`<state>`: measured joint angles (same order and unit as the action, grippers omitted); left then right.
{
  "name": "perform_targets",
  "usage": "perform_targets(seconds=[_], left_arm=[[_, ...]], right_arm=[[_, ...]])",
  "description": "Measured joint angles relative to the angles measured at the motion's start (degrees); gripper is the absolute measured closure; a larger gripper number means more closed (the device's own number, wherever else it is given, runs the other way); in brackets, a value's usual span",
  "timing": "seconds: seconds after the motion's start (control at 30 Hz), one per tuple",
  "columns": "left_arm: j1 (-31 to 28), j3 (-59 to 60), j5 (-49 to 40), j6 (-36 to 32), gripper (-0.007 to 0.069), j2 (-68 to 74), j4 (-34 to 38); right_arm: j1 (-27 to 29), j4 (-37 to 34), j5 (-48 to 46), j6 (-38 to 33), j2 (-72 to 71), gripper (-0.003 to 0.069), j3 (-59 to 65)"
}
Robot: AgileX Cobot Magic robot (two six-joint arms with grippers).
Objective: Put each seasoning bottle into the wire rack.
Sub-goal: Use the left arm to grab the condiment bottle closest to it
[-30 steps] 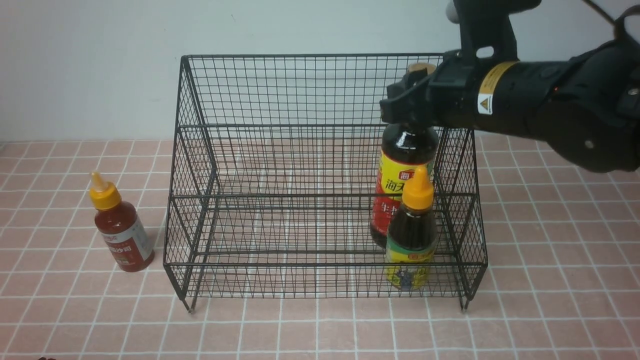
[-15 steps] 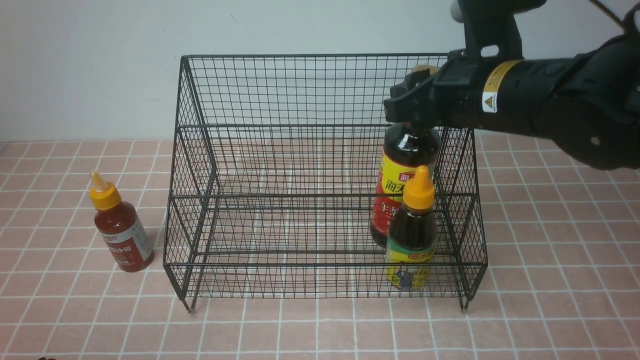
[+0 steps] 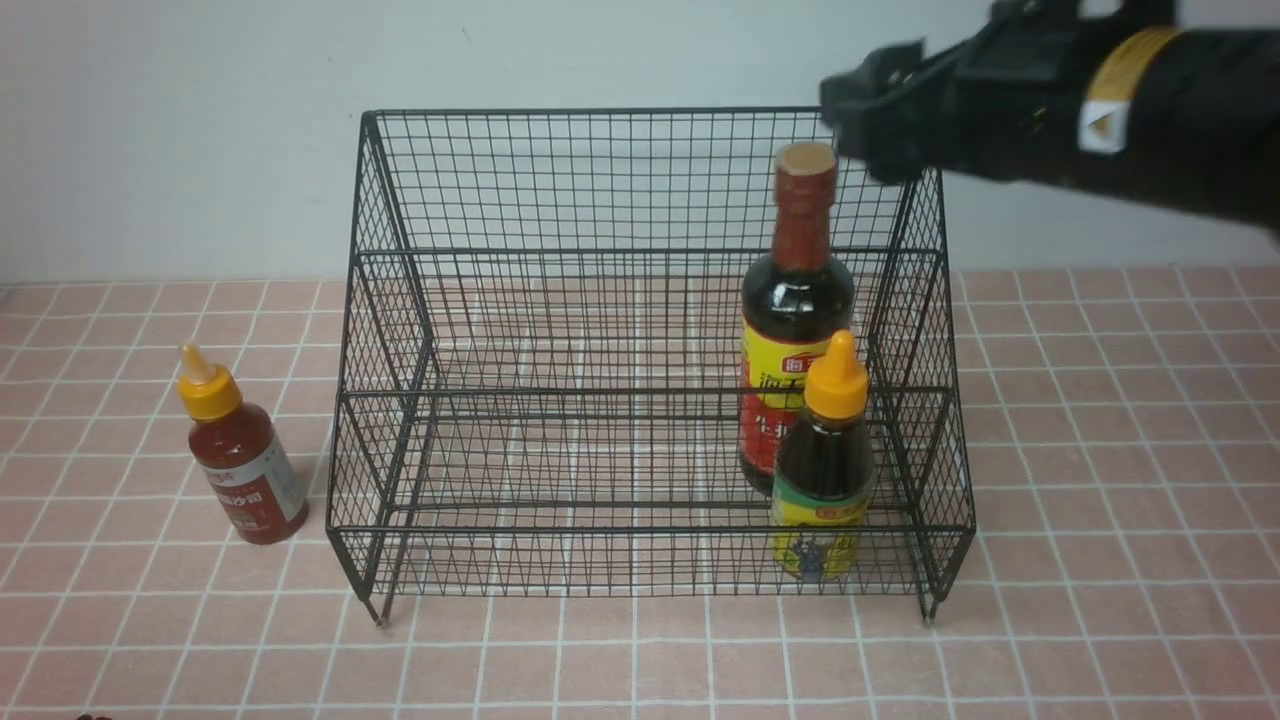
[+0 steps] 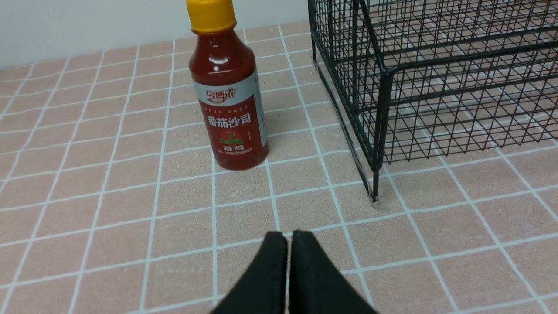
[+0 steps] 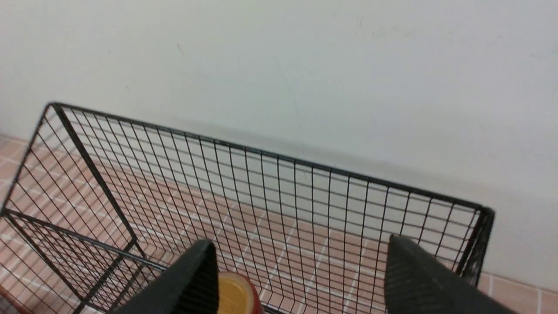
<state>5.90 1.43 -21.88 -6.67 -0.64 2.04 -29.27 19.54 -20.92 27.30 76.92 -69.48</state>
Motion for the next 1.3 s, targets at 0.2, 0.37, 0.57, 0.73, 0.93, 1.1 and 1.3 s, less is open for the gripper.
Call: perform_targets(seconds=[0.2,0.37,0.57,0.73,0.93,1.1,1.3], left_arm=[[0.00,0.00,0.00,0.00,0.0631,0.00,0.00],[0.00,0.00,0.00,0.00,0.0631,0.00,0.00],[0.00,0.00,0.00,0.00,0.0631,0.00,0.00],[0.00,0.00,0.00,0.00,0.0631,0.00,0.00],[0.00,0.00,0.00,0.00,0.0631,0.00,0.00],[0.00,0.00,0.00,0.00,0.0631,0.00,0.00],[0.00,0.00,0.00,0.00,0.0631,0.00,0.00]], right_arm=[[0.00,0.00,-8.41,-3.96,-12.84,0.0281,-0.09],[0.00,0.00,-18.47,-5.45,-26.30,0.0565,-0.25],[0.00,-1.28,-25.43,-5.45,-38.18,0.0668,-0.67],[0.00,-5.49,-27.19,-5.45,-42.46,0.0671,-0.67],[0.00,-9.87,-27.41,-5.45,-44.65,0.0672,-0.67],[0.00,-9.94,-26.91,-8.30,-44.65,0.0672,-0.67],[0.00,-17.16,-24.51,-22.45,-44.65,0.0672,-0.13]])
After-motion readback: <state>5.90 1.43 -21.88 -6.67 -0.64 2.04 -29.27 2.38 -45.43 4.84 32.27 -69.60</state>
